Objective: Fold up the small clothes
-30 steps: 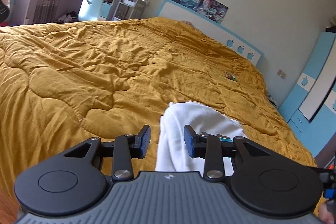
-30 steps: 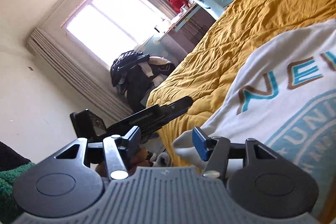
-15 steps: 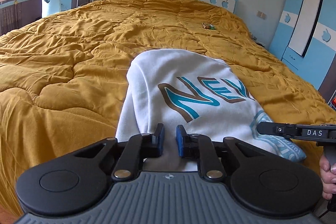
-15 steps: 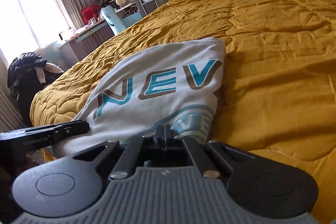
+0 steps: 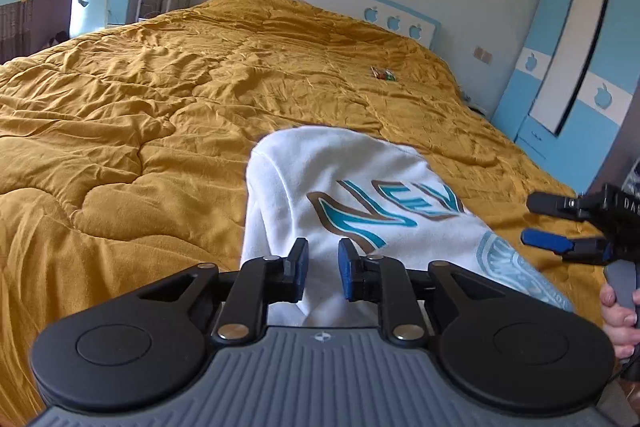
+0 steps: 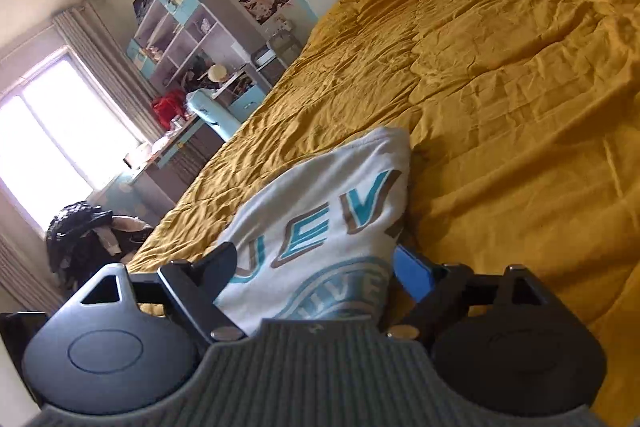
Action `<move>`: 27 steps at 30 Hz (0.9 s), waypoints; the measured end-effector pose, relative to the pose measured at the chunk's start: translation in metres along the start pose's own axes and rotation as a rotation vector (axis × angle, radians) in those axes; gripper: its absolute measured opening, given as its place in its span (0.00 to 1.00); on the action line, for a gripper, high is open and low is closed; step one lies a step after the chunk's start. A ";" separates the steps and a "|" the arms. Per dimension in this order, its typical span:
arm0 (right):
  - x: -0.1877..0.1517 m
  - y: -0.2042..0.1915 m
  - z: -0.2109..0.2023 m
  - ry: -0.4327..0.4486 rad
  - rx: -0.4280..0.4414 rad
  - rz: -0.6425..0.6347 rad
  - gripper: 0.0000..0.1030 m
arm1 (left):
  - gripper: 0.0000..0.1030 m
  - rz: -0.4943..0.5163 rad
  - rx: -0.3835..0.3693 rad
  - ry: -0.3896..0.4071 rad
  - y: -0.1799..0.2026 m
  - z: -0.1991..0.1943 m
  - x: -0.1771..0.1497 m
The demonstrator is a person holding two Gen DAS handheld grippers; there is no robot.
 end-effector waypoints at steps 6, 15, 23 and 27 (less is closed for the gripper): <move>-0.009 0.027 0.015 -0.129 0.098 0.182 0.80 | 0.80 -0.236 -0.057 -0.104 -0.042 0.021 0.016; -0.020 0.059 0.059 -0.278 0.371 0.620 0.79 | 0.79 -0.746 -0.398 -0.411 -0.089 0.086 0.018; -0.024 0.076 0.083 -0.362 0.493 0.806 0.78 | 0.72 -1.000 -0.592 -0.657 -0.112 0.119 0.009; -0.028 0.064 0.094 -0.390 0.496 0.776 0.78 | 0.72 -0.965 -0.585 -0.694 -0.103 0.134 0.005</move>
Point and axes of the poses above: each gripper's, at about its wrist camera, not at the fingertips, and z roughly the way its jaws point, y to its right, x to its top, the point moved 8 cm from there along z, roughly the way its jaws point, and after that the axes turned 5 degrees about -z, right-handed, at the moved point
